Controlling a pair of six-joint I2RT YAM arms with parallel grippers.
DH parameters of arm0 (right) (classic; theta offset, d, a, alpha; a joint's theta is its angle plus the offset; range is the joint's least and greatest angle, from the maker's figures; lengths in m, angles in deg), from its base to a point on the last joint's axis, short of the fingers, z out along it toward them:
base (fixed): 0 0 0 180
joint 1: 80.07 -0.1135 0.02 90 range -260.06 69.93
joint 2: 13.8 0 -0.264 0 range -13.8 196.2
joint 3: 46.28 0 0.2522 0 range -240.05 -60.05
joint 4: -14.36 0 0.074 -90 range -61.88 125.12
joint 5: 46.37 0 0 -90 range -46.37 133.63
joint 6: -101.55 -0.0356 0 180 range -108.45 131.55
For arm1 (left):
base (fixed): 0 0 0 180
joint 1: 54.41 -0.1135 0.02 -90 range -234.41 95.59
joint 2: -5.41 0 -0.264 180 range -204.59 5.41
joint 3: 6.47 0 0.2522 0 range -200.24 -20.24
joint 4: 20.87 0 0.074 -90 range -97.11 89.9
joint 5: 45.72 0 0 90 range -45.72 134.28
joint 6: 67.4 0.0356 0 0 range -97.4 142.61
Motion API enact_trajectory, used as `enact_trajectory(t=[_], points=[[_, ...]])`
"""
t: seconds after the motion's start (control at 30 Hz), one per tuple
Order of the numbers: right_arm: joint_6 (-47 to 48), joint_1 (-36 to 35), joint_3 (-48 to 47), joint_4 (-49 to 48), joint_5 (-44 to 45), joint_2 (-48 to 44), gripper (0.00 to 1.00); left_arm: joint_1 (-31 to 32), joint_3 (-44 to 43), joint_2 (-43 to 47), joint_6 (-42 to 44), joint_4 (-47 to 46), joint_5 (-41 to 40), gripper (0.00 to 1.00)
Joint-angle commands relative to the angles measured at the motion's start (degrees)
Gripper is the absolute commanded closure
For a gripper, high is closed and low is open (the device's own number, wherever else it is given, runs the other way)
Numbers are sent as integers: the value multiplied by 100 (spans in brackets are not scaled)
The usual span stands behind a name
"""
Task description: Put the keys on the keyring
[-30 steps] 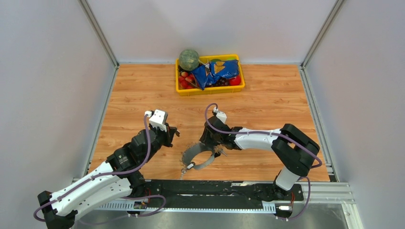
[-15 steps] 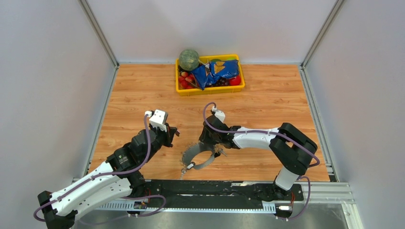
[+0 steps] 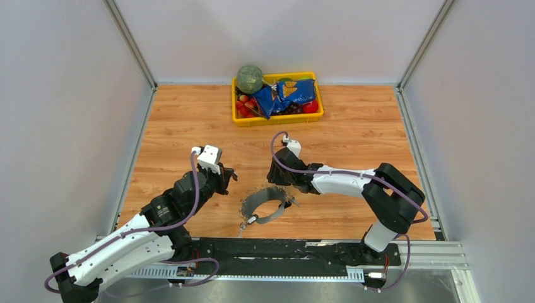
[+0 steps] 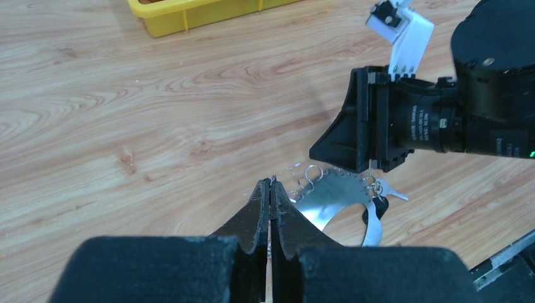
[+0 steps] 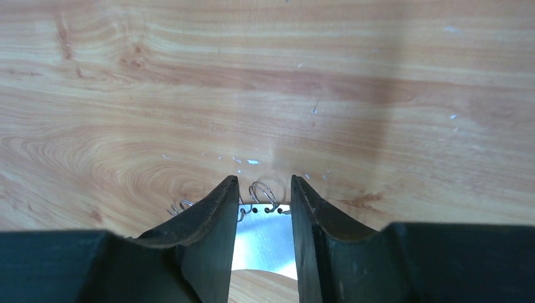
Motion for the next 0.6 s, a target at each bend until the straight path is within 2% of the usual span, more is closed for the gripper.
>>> enact_trajectory(t=[0.0, 0.23, 0.57], points=[[430, 116, -116, -28, 219, -486, 60, -33, 30, -23, -5, -222, 42, 100], [1160, 283, -220, -12, -362, -486, 53, -37, 13, -23, -2, -221, 91, 100], [2283, 661, -541, -9, -1931, 7, 57, -40, 17, 101, -1, -215, 218, 100]])
